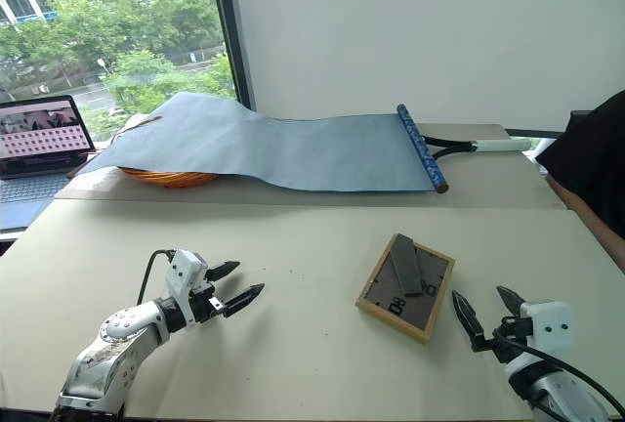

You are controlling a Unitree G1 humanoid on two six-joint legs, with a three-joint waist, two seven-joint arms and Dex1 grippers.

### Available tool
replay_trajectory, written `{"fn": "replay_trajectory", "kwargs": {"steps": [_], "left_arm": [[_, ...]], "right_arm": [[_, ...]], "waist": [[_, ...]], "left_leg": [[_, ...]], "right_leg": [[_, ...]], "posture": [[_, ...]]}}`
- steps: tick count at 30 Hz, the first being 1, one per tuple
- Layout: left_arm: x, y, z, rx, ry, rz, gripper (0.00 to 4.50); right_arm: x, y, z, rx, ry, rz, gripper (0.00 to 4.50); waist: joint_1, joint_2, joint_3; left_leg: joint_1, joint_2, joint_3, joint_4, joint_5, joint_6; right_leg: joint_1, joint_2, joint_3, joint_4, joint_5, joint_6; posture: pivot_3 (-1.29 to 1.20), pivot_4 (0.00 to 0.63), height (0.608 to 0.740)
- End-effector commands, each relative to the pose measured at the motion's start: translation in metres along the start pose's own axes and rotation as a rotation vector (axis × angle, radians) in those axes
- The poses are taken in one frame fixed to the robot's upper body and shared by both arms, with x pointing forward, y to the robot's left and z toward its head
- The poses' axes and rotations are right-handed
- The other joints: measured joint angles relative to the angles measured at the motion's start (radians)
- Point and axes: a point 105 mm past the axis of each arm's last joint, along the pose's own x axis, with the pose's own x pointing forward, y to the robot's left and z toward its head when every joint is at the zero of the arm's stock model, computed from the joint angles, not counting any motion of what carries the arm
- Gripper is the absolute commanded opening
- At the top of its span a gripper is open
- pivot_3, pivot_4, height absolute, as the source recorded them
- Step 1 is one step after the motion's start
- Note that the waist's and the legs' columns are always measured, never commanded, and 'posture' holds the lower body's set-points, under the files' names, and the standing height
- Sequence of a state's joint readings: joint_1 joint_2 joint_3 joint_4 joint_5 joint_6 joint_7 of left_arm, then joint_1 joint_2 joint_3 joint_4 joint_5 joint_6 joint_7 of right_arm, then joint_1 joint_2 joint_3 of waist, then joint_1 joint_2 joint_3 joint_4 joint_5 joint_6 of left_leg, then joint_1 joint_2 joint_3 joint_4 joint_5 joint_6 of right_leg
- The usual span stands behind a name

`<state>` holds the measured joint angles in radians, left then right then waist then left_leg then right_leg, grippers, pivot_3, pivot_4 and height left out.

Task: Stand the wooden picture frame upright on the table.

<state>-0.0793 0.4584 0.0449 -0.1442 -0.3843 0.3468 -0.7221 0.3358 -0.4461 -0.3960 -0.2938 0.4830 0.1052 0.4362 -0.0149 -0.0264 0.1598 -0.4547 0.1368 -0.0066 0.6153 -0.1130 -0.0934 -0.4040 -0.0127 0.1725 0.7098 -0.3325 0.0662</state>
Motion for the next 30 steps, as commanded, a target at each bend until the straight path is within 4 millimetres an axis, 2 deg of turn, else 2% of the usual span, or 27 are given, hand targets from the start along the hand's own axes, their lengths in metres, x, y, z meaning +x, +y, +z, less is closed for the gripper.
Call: {"fn": "replay_trajectory", "kwargs": {"steps": [1,4,7,9,13,16,19,22,26,30], "left_arm": [[-0.001,-0.001,0.029,0.009,-0.061,-0.094,4.5],[-0.002,-0.007,0.067,0.004,-0.081,-0.313,4.5],[0.001,-0.015,0.077,0.018,-0.026,-0.434,4.5],[0.003,-0.017,0.084,0.003,-0.01,-0.476,4.5],[0.012,-0.024,0.095,0.021,0.009,-0.545,4.5],[0.021,-0.039,0.102,0.018,0.034,-0.637,4.5],[0.043,-0.046,0.105,0.051,0.033,-0.649,4.5],[0.067,-0.05,0.103,0.104,0.054,-0.647,3.7],[0.104,-0.058,0.091,0.174,0.108,-0.614,2.38],[0.137,-0.075,0.066,0.264,0.195,-0.596,0.89]], "right_arm": [[0.002,-0.004,0.02,-0.032,-0.038,0.053,4.46],[0.003,0.002,0.042,-0.009,0.046,0.259,4.46],[0.0,0.01,0.055,0.057,0.126,0.388,4.46],[0.0,0.012,0.063,0.066,0.16,0.427,4.46],[0.002,0.01,0.074,0.059,0.226,0.442,4.46],[0.002,0.008,0.08,0.079,0.279,0.435,4.46],[0.009,-0.001,0.085,0.073,0.292,0.357,4.46],[0.016,-0.024,0.086,0.057,0.292,0.2,3.7],[0.019,-0.045,0.073,-0.025,0.336,0.043,2.37],[0.024,-0.043,0.057,-0.06,0.372,0.011,1.01]], "waist": [[0.0,0.0,0.0],[0.002,0.001,0.002],[0.001,0.002,0.001],[-0.001,0.002,0.001],[-0.002,0.002,0.001],[0.0,0.002,0.002],[0.003,0.002,0.001],[0.003,0.002,0.002],[0.005,0.002,0.002],[0.003,0.002,0.001]], "left_leg": [[0.0,0.0,0.0,0.0,0.0,0.0],[-0.002,0.0,0.0,0.001,0.0,0.0],[-0.001,0.0,0.0,0.001,0.001,0.0],[0.0,0.0,0.0,0.0,-0.001,0.003],[-0.002,-0.001,0.0,-0.002,-0.003,0.005],[-0.002,-0.001,0.0,-0.001,-0.003,0.005],[-0.002,-0.001,-0.001,-0.001,-0.003,0.005],[-0.003,-0.003,-0.003,0.001,-0.003,0.005],[-0.004,-0.004,-0.004,0.001,-0.003,0.006],[-0.006,-0.006,-0.006,0.001,-0.003,0.006]], "right_leg": [[0.0,0.0,0.0,0.0,0.0,0.0],[-0.001,0.0,0.0,0.001,0.0,0.0],[0.001,0.0,0.0,0.0,-0.003,-0.005],[0.003,0.0,0.0,-0.001,-0.002,0.0],[0.001,0.0,0.0,-0.002,-0.003,-0.001],[0.001,0.0,0.0,-0.003,-0.002,-0.001],[0.003,0.0,0.0,-0.006,-0.002,0.0],[0.006,0.0,0.0,-0.008,-0.001,0.002],[0.006,0.0,0.0,-0.01,0.0,0.002],[0.007,-0.001,0.0,-0.011,0.0,0.002]], "posture": [[0.0,0.15,0.684],[0.0,0.15,0.684],[0.0,0.15,0.684],[0.0,0.15,0.684],[0.0,0.15,0.684],[0.0,0.15,0.684],[0.0,0.15,0.684],[0.0,0.15,0.684],[0.0,0.15,0.684],[0.0,0.15,0.684]]}}
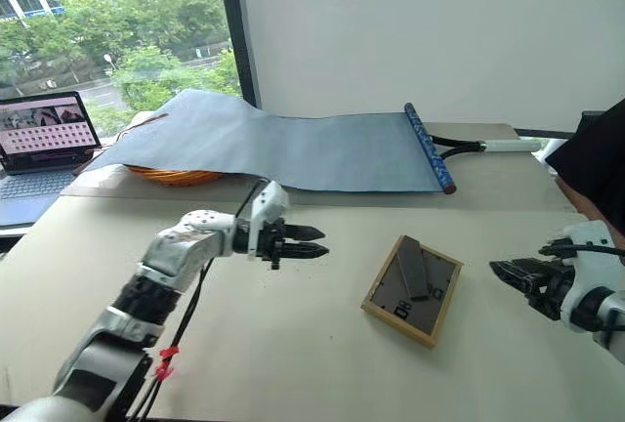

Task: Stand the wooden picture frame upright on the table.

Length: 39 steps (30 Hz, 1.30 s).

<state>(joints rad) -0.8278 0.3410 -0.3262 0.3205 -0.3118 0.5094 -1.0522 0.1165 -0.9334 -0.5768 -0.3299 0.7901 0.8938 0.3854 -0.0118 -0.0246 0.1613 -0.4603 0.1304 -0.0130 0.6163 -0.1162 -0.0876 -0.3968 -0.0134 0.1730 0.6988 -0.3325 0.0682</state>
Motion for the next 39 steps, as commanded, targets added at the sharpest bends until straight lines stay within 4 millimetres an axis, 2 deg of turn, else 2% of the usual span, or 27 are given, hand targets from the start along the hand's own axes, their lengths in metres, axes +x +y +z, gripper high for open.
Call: {"fn": "replay_trajectory", "kwargs": {"steps": [1,2,3,8,15,24,30,35,39], "left_arm": [[0.031,-0.003,-0.009,0.082,0.078,0.0,0.51],[0.038,-0.005,-0.013,0.081,0.085,-0.007,0.06],[0.044,-0.007,-0.017,0.088,0.102,-0.014,0.0],[0.058,-0.013,-0.031,0.114,0.14,-0.034,0.0],[0.055,-0.02,-0.039,0.087,0.138,-0.057,0.0],[-0.001,-0.013,-0.067,-0.011,0.197,0.075,0.0],[-0.047,-0.017,-0.088,-0.094,0.246,0.183,0.0],[-0.062,-0.028,-0.099,-0.158,0.269,0.217,0.0],[-0.071,-0.034,-0.105,-0.202,0.276,0.238,0.0]], "right_arm": [[0.008,0.008,-0.003,-0.044,0.001,-0.011,0.62],[0.011,0.013,-0.005,-0.043,0.008,0.002,0.24],[0.015,0.019,-0.009,-0.059,0.023,0.021,0.04],[0.029,0.046,-0.019,-0.064,0.048,0.107,0.04],[0.044,0.079,-0.034,-0.056,0.094,0.236,0.04],[0.077,0.121,-0.026,-0.084,0.06,0.402,0.04],[0.092,0.162,-0.023,-0.115,0.052,0.538,0.04],[0.102,0.18,-0.019,-0.132,0.042,0.592,0.04],[0.108,0.185,-0.015,-0.147,0.03,0.607,0.04]], "waist": [[-0.001,0.0,0.0],[-0.004,0.0,0.0],[-0.006,0.0,0.0],[-0.015,0.002,0.0],[-0.01,0.002,0.0],[-0.037,0.002,0.0],[-0.056,0.002,0.0],[-0.061,0.002,-0.001],[-0.061,0.002,-0.001]], "left_leg": [[0.0,-0.001,0.0,0.0,0.0,0.0],[0.0,-0.001,-0.001,0.0,0.0,0.0],[0.0,-0.001,-0.001,-0.001,0.0,0.0],[0.0,-0.003,-0.004,-0.002,0.0,0.0],[0.0,-0.008,-0.01,-0.001,0.0,0.0],[0.002,-0.008,-0.012,-0.001,0.001,0.001],[0.004,-0.008,-0.013,-0.002,0.001,0.001],[0.005,-0.008,-0.013,-0.002,0.001,0.001],[0.006,-0.008,-0.013,-0.003,0.001,0.001]], "right_leg": [[0.0,0.0,0.0,0.0,0.0,0.0],[0.0,0.0,0.0,0.0,0.0,0.0],[0.0,0.0,0.0,0.0,0.0,0.0],[0.0,0.0,0.0,0.0,0.0,-0.001],[0.004,-0.001,0.0,0.0,0.0,0.0],[0.007,-0.001,-0.002,0.0,0.0,0.0],[0.008,-0.001,-0.003,0.001,-0.001,-0.001],[0.009,-0.001,-0.004,0.001,-0.002,0.0],[0.009,-0.001,-0.004,0.001,-0.003,0.002]], "posture": [[0.0,0.15,0.684],[0.0,0.15,0.684],[0.0,0.15,0.684],[0.0,0.15,0.684],[0.0,0.15,0.684],[0.0,0.15,0.684],[0.0,0.15,0.684],[0.0,0.15,0.684],[0.0,0.15,0.684]]}}
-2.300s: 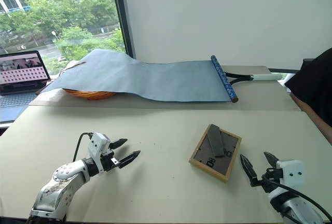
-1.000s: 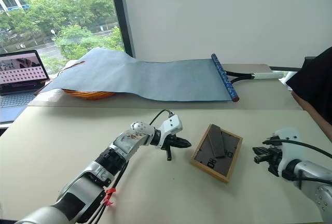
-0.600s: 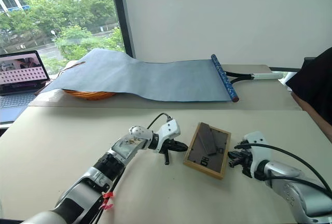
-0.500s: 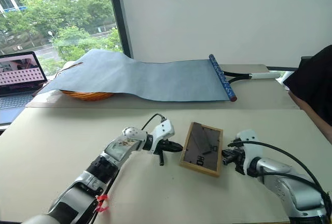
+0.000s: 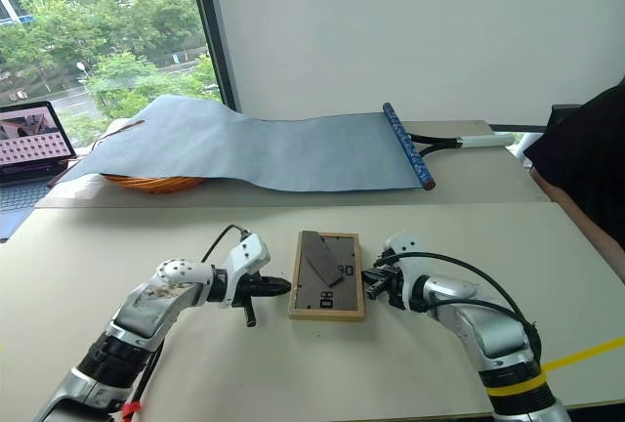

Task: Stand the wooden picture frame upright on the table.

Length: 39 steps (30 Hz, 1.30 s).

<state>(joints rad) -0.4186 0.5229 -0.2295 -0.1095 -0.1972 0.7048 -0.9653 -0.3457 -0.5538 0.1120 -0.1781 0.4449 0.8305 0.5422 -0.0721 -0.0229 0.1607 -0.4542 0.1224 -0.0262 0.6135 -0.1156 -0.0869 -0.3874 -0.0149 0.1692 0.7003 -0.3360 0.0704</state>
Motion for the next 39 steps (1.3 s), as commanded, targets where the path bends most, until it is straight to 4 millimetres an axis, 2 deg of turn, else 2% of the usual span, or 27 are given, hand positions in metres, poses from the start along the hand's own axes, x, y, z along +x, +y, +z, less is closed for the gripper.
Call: {"fn": "replay_trajectory", "kwargs": {"steps": [1,5,7,11,13,15,16,19,23,25,26,27,33,36,39], "left_arm": [[-0.006,-0.002,-0.027,-0.1,0.083,0.019,0.0],[-0.014,0.004,-0.031,-0.121,0.092,0.059,0.0],[-0.027,0.017,-0.027,-0.197,0.036,0.126,0.0],[-0.061,0.041,0.007,-0.408,-0.266,0.209,0.0],[-0.078,0.046,0.018,-0.457,-0.323,0.236,0.0],[-0.087,0.039,0.025,-0.534,-0.33,0.185,0.51],[-0.089,0.034,0.028,-0.607,-0.336,0.13,0.63],[-0.091,0.017,0.034,-0.778,-0.322,-0.049,1.6],[-0.078,-0.012,0.022,-0.835,-0.147,-0.211,2.94],[-0.062,-0.019,0.004,-0.894,-0.047,-0.206,3.62],[-0.056,-0.022,-0.001,-0.914,-0.014,-0.211,4.12],[-0.048,-0.026,-0.006,-0.929,0.016,-0.208,4.38],[-0.006,-0.033,-0.015,-0.964,0.1,-0.117,4.46],[0.01,-0.035,-0.015,-1.004,0.108,-0.103,4.46],[0.024,-0.042,-0.01,-1.013,0.118,-0.119,4.46]], "right_arm": [[0.008,0.007,0.004,-0.025,-0.014,0.044,0.04],[0.008,0.005,0.005,-0.027,-0.013,0.046,0.04],[-0.004,-0.007,0.005,-0.023,-0.011,0.017,0.04],[-0.039,-0.035,0.025,0.002,-0.083,-0.035,0.04],[-0.057,-0.043,0.033,0.004,-0.101,-0.025,0.04],[-0.068,-0.043,0.036,-0.003,-0.098,0.011,0.0],[-0.072,-0.041,0.035,-0.018,-0.091,0.037,0.0],[-0.079,-0.029,0.031,-0.146,-0.062,0.133,0.0],[-0.072,-0.012,0.014,-0.313,0.003,0.237,0.0],[-0.064,-0.012,-0.002,-0.373,0.055,0.232,0.0],[-0.06,-0.015,-0.007,-0.393,0.072,0.221,0.0],[-0.056,-0.018,-0.012,-0.417,0.089,0.206,0.0],[-0.036,-0.026,-0.021,-0.478,0.114,0.175,0.0],[-0.03,-0.023,-0.021,-0.493,0.11,0.197,0.0],[-0.02,-0.011,-0.021,-0.498,0.09,0.244,0.0]], "waist": [[0.0,0.0,0.0],[0.0,0.0,0.0],[0.0,0.0,0.0],[0.007,0.0,0.002],[0.012,0.0,0.003],[0.019,0.0,0.003],[0.023,0.0,0.003],[0.03,-0.001,0.003],[0.024,-0.001,0.003],[0.02,-0.001,0.003],[0.021,-0.001,0.003],[0.022,-0.001,0.003],[0.038,-0.001,0.002],[0.049,-0.002,0.001],[0.053,-0.003,-0.002]], "left_leg": [[0.0,0.0,0.0,0.0,0.0,0.0],[0.001,0.0,0.0,-0.001,0.0,0.0],[0.001,0.0,0.0,-0.001,0.0,0.0],[-0.001,0.0,0.0,0.0,0.0,0.0],[-0.003,0.0,0.0,0.0,0.0,0.0],[-0.004,0.0,0.0,0.0,0.0,0.0],[-0.004,0.0,0.0,0.0,0.0,0.0],[-0.004,0.0,0.0,-0.001,0.0,0.0],[-0.004,0.0,-0.001,-0.001,0.0,0.0],[-0.003,-0.001,-0.001,-0.002,0.0,0.0],[-0.003,-0.001,-0.001,-0.002,0.0,0.0],[-0.002,-0.001,-0.001,-0.001,0.0,0.0],[-0.001,-0.002,-0.001,0.002,0.0,-0.001],[0.005,-0.004,-0.002,0.003,0.0,-0.001],[0.012,-0.004,-0.002,0.003,0.0,-0.001]], "right_leg": [[0.0,0.0,0.0,0.0,0.0,0.0],[0.0,0.0,0.0,0.0,0.0,0.0],[0.0,0.0,0.0,0.0,0.0,0.0],[-0.001,0.0,0.0,0.0,-0.001,0.0],[-0.003,0.0,0.0,0.0,-0.001,0.0],[-0.003,0.0,-0.001,0.0,-0.001,0.0],[-0.002,0.0,-0.001,0.0,-0.001,0.001],[-0.002,0.0,-0.002,-0.001,-0.002,0.001],[-0.002,-0.001,-0.003,-0.001,-0.003,0.002],[-0.002,-0.001,-0.003,-0.001,-0.003,0.001],[-0.002,-0.001,-0.003,-0.001,-0.003,0.001],[-0.001,-0.001,-0.003,-0.001,-0.003,0.001],[0.001,-0.002,-0.003,-0.001,-0.002,0.002],[0.004,-0.003,-0.003,-0.003,-0.002,0.002],[0.012,-0.004,-0.003,-0.005,-0.002,0.002]], "posture": [[0.0,0.15,0.684],[0.0,0.15,0.684],[0.0,0.15,0.684],[0.0,0.15,0.684],[0.0,0.15,0.684],[0.0,0.15,0.684],[0.0,0.15,0.684],[0.0,0.15,0.684],[0.0,0.15,0.684],[0.0,0.15,0.684],[0.0,0.15,0.684],[0.0,0.15,0.684],[0.0,0.15,0.684],[0.0,0.15,0.684],[0.0,0.15,0.684]]}}
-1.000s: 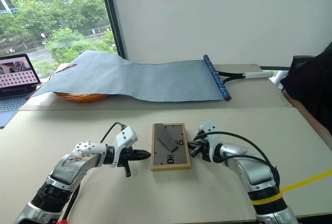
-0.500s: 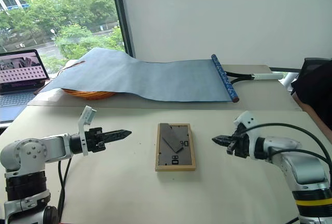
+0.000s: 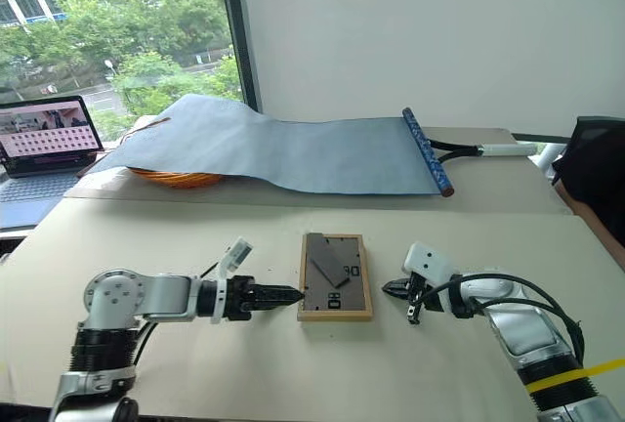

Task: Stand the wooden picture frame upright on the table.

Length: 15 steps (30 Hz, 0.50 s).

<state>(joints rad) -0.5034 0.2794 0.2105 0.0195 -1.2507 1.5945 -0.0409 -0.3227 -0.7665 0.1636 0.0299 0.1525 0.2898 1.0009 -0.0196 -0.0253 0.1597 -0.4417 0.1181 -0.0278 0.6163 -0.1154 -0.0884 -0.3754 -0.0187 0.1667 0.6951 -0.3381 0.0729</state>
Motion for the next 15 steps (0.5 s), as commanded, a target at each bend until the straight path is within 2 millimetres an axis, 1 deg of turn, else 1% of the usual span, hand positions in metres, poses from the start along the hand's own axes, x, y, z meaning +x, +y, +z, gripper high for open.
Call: {"fn": "replay_trajectory", "kwargs": {"steps": [1,7,10,15], "left_arm": [[0.023,0.012,-0.023,-0.074,0.101,0.074,4.46],[0.034,-0.001,-0.023,-0.115,0.085,0.002,4.46],[0.035,-0.004,-0.021,-0.143,0.062,-0.025,4.46],[0.033,-0.009,-0.019,-0.169,0.045,-0.067,4.46]], "right_arm": [[0.016,0.013,0.008,-0.025,-0.032,0.06,0.0],[0.028,0.026,0.011,-0.027,-0.042,0.09,0.0],[0.034,0.032,0.013,-0.022,-0.048,0.103,0.0],[0.04,0.033,0.015,-0.017,-0.054,0.1,0.0]], "waist": [[0.001,-0.001,-0.002],[0.004,-0.003,-0.013],[0.004,-0.005,-0.017],[0.002,-0.008,-0.019]], "left_leg": [[0.002,0.0,0.0,0.0,0.0,0.0],[0.003,-0.002,0.0,-0.002,0.0,0.0],[0.003,-0.003,0.0,-0.004,0.0,0.0],[0.003,-0.003,0.0,-0.006,0.0,0.0]], "right_leg": [[0.003,0.0,0.0,-0.001,0.0,0.0],[0.005,-0.002,0.0,-0.004,-0.001,0.001],[0.005,-0.003,0.0,-0.005,-0.001,0.002],[0.005,-0.003,0.0,-0.008,-0.001,0.002]], "posture": [[0.0,0.15,0.684],[0.0,0.15,0.684],[0.0,0.15,0.684],[0.0,0.15,0.684]]}}
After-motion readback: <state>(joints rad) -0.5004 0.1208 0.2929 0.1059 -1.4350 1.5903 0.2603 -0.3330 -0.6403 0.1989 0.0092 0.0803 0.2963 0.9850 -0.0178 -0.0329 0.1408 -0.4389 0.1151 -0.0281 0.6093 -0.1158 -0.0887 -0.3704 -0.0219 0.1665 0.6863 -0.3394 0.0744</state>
